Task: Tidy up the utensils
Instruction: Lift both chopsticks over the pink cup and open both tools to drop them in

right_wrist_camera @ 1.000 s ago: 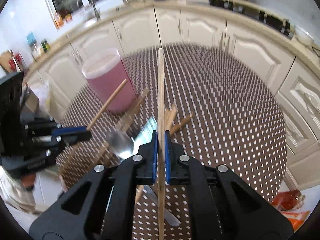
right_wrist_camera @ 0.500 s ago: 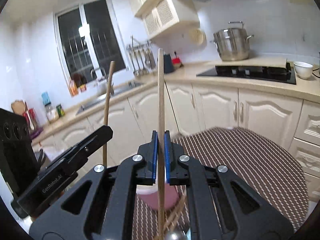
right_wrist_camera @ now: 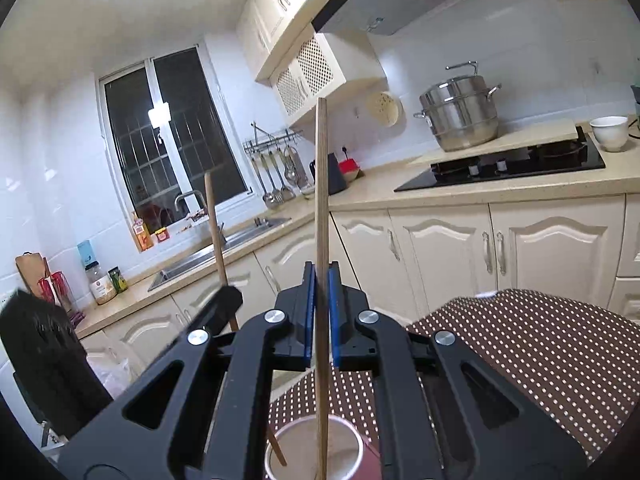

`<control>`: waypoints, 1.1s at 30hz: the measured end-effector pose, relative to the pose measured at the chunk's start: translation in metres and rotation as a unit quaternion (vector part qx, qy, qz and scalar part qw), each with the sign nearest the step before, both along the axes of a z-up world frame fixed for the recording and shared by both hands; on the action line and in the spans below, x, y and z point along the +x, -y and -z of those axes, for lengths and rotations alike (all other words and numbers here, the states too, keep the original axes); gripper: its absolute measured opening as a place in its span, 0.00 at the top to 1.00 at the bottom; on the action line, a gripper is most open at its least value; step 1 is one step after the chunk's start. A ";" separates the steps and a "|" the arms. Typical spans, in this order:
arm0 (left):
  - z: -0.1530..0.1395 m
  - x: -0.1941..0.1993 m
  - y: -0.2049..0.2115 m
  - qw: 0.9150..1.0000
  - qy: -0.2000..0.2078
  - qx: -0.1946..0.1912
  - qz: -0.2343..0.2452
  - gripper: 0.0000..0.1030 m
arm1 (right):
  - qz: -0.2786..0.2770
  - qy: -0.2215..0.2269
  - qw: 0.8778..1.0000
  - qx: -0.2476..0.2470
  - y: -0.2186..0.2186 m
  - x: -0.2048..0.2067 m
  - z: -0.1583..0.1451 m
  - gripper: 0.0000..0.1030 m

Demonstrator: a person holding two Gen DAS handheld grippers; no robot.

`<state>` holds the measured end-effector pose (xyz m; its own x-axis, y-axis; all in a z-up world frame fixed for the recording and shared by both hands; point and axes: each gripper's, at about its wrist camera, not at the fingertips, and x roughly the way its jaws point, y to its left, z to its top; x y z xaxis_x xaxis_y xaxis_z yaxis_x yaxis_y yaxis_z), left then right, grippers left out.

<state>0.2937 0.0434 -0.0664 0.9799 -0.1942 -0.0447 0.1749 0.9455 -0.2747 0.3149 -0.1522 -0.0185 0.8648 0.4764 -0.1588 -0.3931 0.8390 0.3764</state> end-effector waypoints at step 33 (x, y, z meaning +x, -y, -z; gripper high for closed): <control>0.047 -0.072 0.000 0.992 -0.123 0.014 0.025 0.57 | 0.008 -0.041 0.998 -0.051 0.001 -0.061 0.034 0.93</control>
<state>0.2219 0.0431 -0.1139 0.9277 -0.2384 -0.2872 0.1533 0.9450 -0.2890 0.2537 -0.1534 -0.0524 0.8544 0.4396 -0.2770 -0.3497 0.8808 0.3191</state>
